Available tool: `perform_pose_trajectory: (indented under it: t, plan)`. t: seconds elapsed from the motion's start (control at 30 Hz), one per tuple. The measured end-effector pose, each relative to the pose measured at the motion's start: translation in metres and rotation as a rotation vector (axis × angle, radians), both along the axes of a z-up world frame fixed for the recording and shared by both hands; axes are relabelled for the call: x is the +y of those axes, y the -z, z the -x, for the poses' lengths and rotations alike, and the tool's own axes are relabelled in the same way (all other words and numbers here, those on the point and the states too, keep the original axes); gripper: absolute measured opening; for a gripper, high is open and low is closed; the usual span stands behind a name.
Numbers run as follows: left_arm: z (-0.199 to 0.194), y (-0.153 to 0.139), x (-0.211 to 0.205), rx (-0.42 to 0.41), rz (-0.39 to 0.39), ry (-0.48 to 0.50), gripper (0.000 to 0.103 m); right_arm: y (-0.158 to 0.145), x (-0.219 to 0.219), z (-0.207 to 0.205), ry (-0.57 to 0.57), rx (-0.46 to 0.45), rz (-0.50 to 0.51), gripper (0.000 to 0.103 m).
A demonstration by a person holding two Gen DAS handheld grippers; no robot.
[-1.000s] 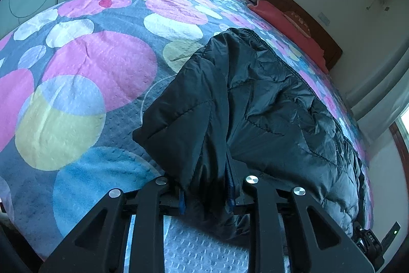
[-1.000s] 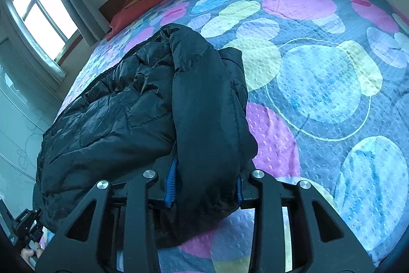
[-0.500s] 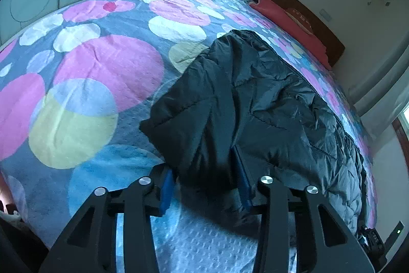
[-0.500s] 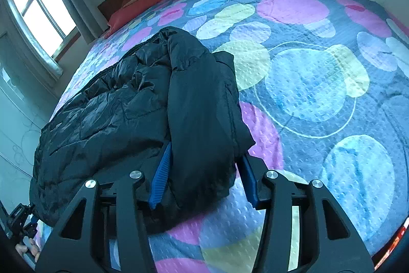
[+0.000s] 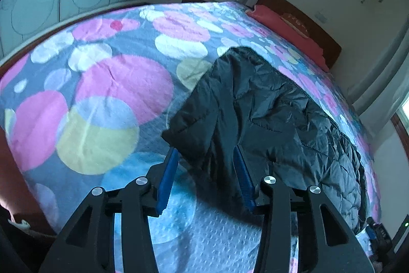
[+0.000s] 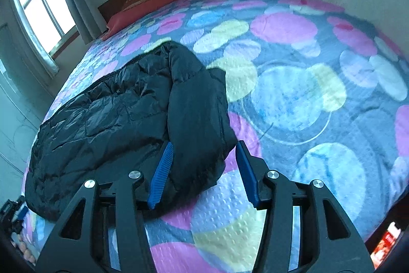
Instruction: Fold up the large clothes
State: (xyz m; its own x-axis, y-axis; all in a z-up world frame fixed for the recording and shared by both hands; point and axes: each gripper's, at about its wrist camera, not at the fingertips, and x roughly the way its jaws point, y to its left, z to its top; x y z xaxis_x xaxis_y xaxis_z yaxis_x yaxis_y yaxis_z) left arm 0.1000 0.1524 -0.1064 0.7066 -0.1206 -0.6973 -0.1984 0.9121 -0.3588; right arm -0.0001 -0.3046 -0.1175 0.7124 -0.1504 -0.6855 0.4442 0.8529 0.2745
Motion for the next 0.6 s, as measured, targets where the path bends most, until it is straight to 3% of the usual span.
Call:
perform_pose_trajectory:
  t: [0.27,0.6]
  plan:
    - [-0.005,-0.015,0.009,-0.023,-0.035,-0.009,0.046,-0.031,0.023,-0.006,-0.060,-0.049,0.076,0.050]
    - [-0.032,-0.011,0.009,-0.007,-0.034,0.001,0.046,-0.028,0.072,-0.061,-0.211,-0.019,0.097,0.050]
